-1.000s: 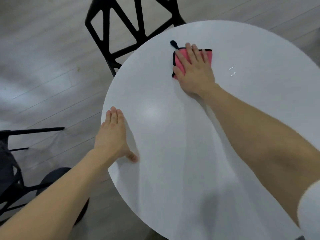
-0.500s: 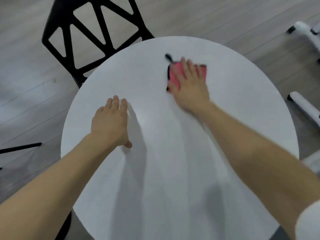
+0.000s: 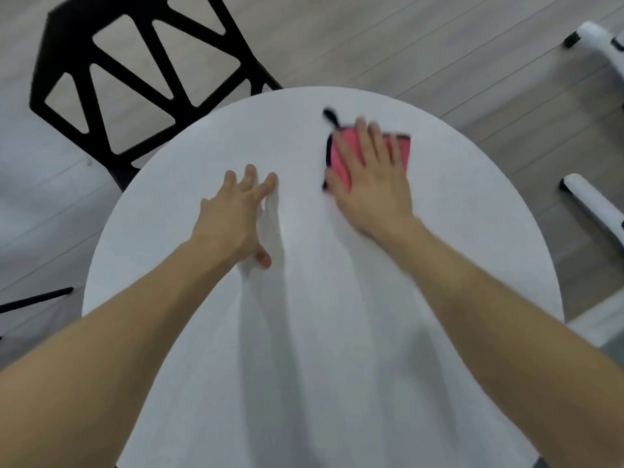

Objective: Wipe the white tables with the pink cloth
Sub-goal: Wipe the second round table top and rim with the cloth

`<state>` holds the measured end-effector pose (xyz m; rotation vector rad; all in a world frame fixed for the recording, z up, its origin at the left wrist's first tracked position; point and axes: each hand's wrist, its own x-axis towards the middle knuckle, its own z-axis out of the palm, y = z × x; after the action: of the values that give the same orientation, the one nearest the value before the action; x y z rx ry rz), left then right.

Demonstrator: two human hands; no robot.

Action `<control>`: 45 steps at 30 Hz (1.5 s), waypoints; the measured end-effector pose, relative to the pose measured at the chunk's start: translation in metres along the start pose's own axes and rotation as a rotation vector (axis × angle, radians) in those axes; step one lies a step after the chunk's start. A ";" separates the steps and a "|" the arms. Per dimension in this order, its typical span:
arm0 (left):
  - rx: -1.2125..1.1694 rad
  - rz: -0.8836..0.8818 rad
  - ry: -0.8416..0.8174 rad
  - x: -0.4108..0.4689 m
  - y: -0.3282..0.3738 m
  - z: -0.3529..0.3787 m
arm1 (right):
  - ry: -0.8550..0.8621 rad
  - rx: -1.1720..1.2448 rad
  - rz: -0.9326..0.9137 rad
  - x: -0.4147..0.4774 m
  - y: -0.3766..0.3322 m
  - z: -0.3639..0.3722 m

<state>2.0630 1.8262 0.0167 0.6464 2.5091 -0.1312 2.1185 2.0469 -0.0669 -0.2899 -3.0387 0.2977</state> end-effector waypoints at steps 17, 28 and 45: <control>-0.022 -0.051 -0.044 0.000 0.001 -0.001 | -0.019 -0.025 0.139 0.035 -0.043 0.003; -0.018 -0.062 -0.050 -0.002 0.001 -0.004 | -0.009 -0.012 0.147 -0.001 0.039 -0.010; 0.001 -0.064 -0.051 -0.004 0.005 -0.005 | 0.005 0.031 0.113 0.031 0.018 0.000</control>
<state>2.0657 1.8303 0.0236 0.5566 2.4812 -0.1701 2.0912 2.0699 -0.0688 -0.4605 -3.0155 0.3499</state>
